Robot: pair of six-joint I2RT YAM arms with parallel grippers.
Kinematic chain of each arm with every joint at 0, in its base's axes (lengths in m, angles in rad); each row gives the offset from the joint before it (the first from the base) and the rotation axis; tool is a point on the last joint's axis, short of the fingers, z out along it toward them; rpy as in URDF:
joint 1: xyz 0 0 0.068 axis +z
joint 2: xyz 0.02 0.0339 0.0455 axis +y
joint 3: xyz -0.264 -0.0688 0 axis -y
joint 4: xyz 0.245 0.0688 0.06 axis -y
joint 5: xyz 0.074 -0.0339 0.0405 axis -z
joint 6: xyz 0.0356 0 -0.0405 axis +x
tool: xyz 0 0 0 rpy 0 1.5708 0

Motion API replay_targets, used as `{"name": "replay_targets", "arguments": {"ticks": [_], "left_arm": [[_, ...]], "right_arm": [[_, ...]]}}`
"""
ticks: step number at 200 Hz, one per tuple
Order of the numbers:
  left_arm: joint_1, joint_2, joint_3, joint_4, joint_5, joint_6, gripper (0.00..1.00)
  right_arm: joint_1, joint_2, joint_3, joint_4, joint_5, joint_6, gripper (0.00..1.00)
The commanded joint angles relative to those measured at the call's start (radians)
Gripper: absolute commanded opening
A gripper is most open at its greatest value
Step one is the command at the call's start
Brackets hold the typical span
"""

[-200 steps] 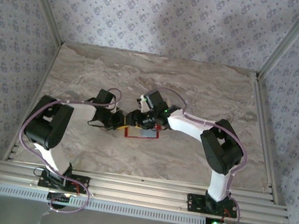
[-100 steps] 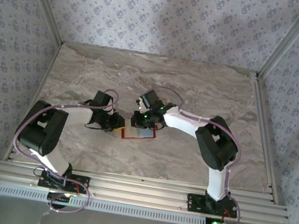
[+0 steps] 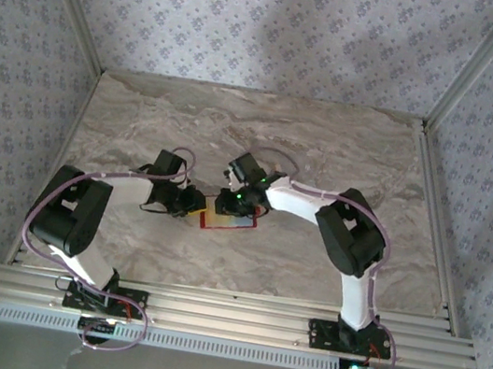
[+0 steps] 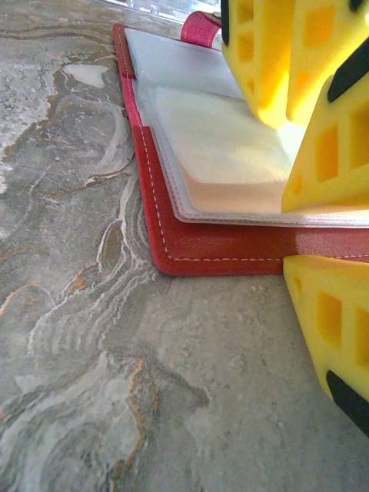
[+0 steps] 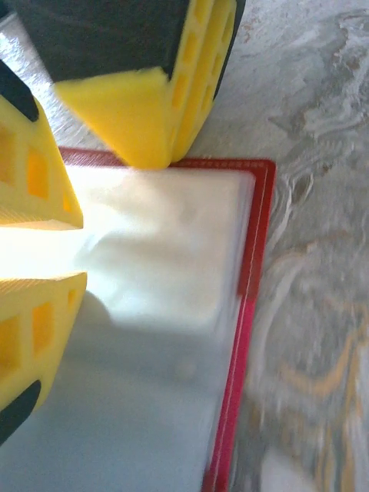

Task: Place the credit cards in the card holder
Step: Rotate the card holder at the center of the table.

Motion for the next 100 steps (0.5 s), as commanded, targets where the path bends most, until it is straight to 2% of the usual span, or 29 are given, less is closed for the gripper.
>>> {"name": "replay_targets", "arguments": {"ticks": [1, 17, 64, 100], "left_arm": [[0.008, 0.026, 0.0, -0.052, -0.025, 0.01, 0.23], [0.008, 0.032, 0.002, -0.052, -0.026, 0.013, 0.23], [-0.005, 0.057, 0.017, -0.051, -0.028, 0.027, 0.23], [-0.004, 0.076, 0.027, -0.056, -0.037, 0.035, 0.23]], "right_arm": [[-0.045, -0.068, -0.034, -0.044, 0.065, -0.033, 0.24], [-0.052, -0.074, -0.047, -0.075, 0.109, -0.047, 0.24], [-0.044, -0.063, -0.089, -0.07, 0.132, -0.03, 0.22], [-0.034, -0.084, -0.19, -0.052, 0.141, -0.003, 0.22]]}}
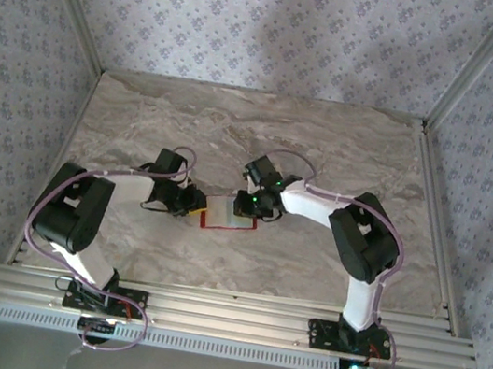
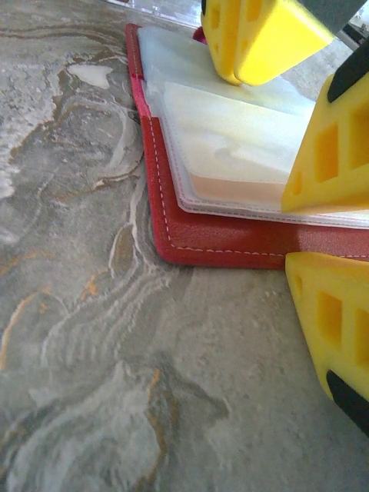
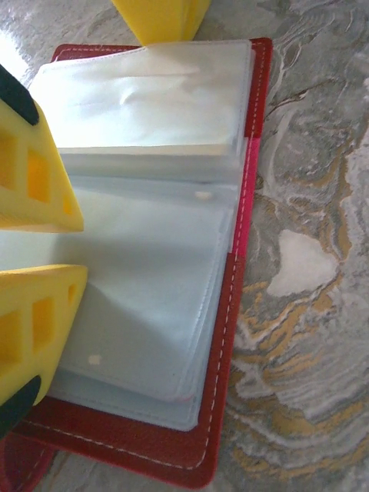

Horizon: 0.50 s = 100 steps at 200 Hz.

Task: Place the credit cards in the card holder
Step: Rotate the card holder at the center of the table.

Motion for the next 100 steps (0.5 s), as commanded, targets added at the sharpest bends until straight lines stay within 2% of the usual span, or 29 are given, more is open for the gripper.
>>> {"name": "replay_targets", "arguments": {"ticks": [1, 42, 79, 100], "left_arm": [[-0.004, 0.046, 0.002, -0.048, -0.053, 0.026, 0.23], [-0.004, 0.043, 0.002, -0.052, -0.056, 0.028, 0.23], [-0.004, 0.025, -0.003, -0.053, -0.055, 0.029, 0.23], [-0.004, 0.018, -0.006, -0.053, -0.053, 0.028, 0.23]], "right_arm": [[0.014, -0.011, -0.068, -0.064, 0.039, 0.019, 0.22], [0.023, -0.09, -0.053, -0.106, 0.046, 0.0, 0.24], [-0.04, -0.101, 0.114, -0.215, 0.061, -0.089, 0.35], [-0.097, -0.081, 0.223, -0.297, 0.12, -0.154, 0.39]]}}
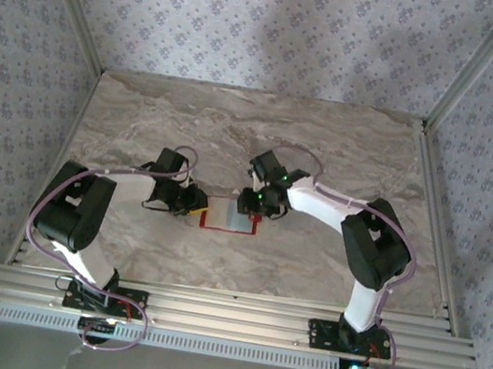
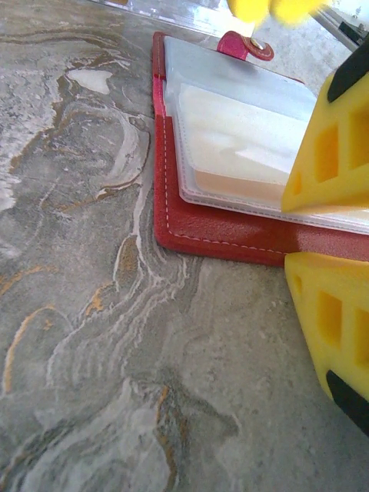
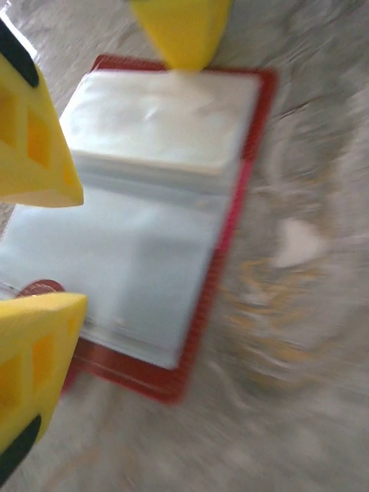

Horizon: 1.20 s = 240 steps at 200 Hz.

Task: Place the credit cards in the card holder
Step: Rotate the card holder at the center of the table, then pick up the credit card from the storage box.

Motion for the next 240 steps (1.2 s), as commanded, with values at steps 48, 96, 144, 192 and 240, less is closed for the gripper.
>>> {"name": "replay_targets", "arguments": {"ticks": [48, 96, 144, 192, 240], "left_arm": [[-0.002, 0.021, -0.013, -0.044, -0.049, 0.022, 0.23], [-0.002, 0.025, -0.015, -0.034, -0.037, 0.017, 0.23], [-0.002, 0.023, -0.016, -0.036, -0.037, 0.017, 0.23], [-0.002, 0.026, -0.016, -0.033, -0.034, 0.013, 0.23], [-0.002, 0.023, -0.016, -0.037, -0.035, 0.014, 0.23]], "right_arm": [[-0.143, 0.073, 0.343, -0.327, 0.231, -0.189, 0.44], [-0.164, 0.164, 0.407, -0.375, 0.244, -0.217, 0.48], [-0.164, 0.22, 0.423, -0.37, 0.279, -0.219, 0.48], [-0.157, 0.234, 0.422, -0.37, 0.276, -0.23, 0.47], [-0.18, 0.234, 0.406, -0.334, 0.127, -0.221, 0.46]]}}
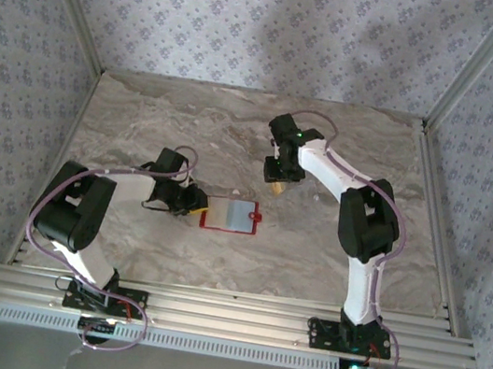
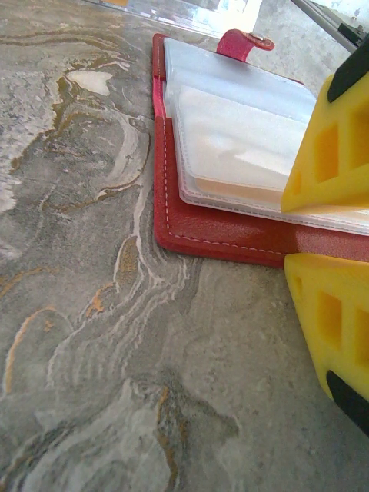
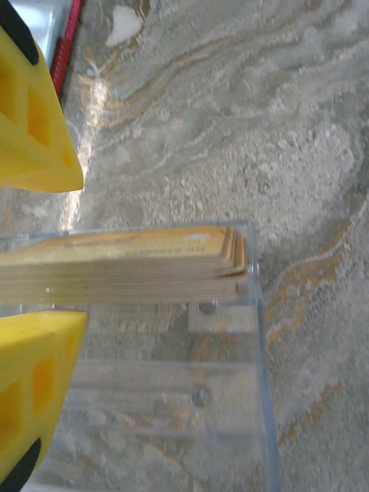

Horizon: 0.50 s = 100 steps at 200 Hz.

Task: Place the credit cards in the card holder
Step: Pick up the credit card from the storage box.

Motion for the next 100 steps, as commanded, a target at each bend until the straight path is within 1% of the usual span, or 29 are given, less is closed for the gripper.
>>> {"name": "replay_targets", "arguments": {"ticks": [1, 39, 75, 100], "left_arm": [[-0.002, 0.023, -0.016, -0.04, -0.039, 0.014, 0.23], [-0.001, 0.019, -0.017, -0.04, -0.037, 0.013, 0.22], [-0.001, 0.014, -0.018, -0.041, -0.037, 0.013, 0.23], [-0.001, 0.013, -0.02, -0.041, -0.037, 0.013, 0.23]], "right_arm": [[-0.015, 0.019, 0.009, 0.004, -0.085, -0.009, 0.46], [-0.03, 0.011, 0.009, 0.005, -0.143, -0.009, 0.45], [-0.059, -0.009, -0.033, 0.054, -0.263, 0.008, 0.43], [-0.074, 0.007, -0.034, 0.047, -0.276, 0.011, 0.43]]}}
